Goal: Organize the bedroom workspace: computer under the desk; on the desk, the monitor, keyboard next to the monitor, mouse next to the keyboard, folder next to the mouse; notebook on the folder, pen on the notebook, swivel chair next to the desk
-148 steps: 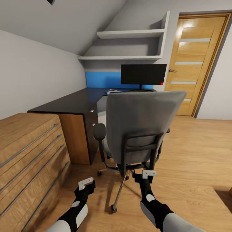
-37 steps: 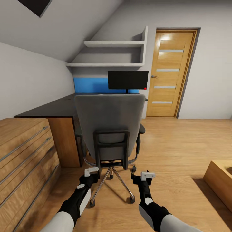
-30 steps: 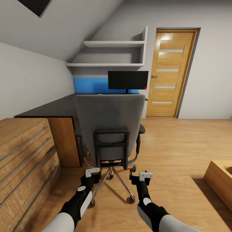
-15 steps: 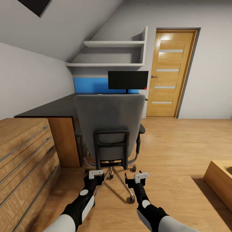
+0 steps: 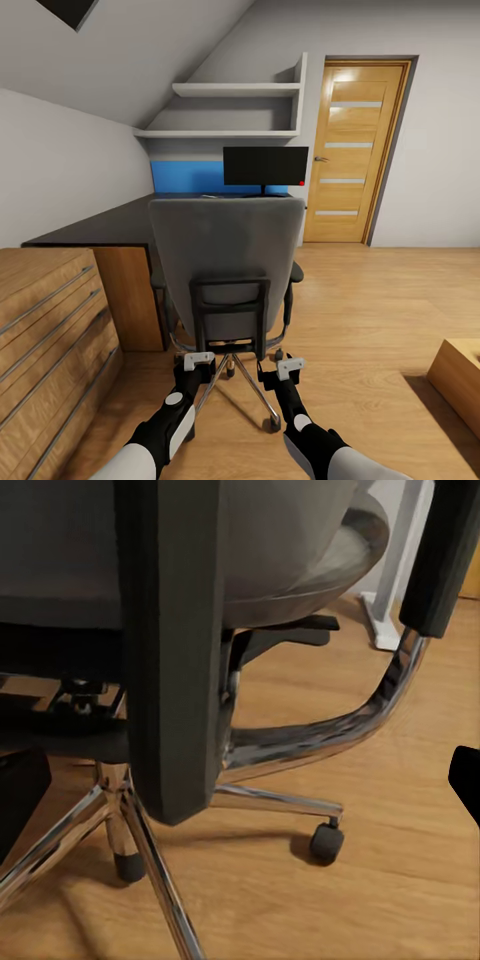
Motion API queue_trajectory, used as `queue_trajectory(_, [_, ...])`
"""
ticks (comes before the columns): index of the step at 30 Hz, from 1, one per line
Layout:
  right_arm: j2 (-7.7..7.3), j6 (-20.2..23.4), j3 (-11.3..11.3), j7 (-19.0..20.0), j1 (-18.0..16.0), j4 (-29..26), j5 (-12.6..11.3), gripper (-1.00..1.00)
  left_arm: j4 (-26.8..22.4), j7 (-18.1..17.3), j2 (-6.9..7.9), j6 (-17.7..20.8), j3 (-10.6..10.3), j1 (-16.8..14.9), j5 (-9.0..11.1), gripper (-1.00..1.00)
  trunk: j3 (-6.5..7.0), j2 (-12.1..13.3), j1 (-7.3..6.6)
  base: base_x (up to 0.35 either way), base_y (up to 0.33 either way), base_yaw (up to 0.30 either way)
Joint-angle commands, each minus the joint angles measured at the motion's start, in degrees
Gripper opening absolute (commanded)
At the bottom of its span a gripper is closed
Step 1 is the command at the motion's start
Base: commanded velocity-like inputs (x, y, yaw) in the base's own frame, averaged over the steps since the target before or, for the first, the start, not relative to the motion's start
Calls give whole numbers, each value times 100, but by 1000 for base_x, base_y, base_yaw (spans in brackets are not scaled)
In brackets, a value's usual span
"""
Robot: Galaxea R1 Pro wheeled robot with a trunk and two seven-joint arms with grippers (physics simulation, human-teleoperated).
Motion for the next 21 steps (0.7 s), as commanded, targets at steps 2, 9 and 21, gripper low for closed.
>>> queue_trajectory(2, [-1,-18,46,-28,-6,6,-43,100,5,40,0,-20,-24,-4,18,100,-6,-2,-1,51,0,0])
queue_trajectory(9, [-2,-18,45,-33,-6,13,-43,100,5,39,0,-20,-24,-4,18,100,-6,-2,-1,174,0,0])
queue_trajectory(21, [-2,-18,41,-34,-6,13,-43,100,4,41,0,-20,-24,-4,18,100,-6,-2,-1,259,0,0])
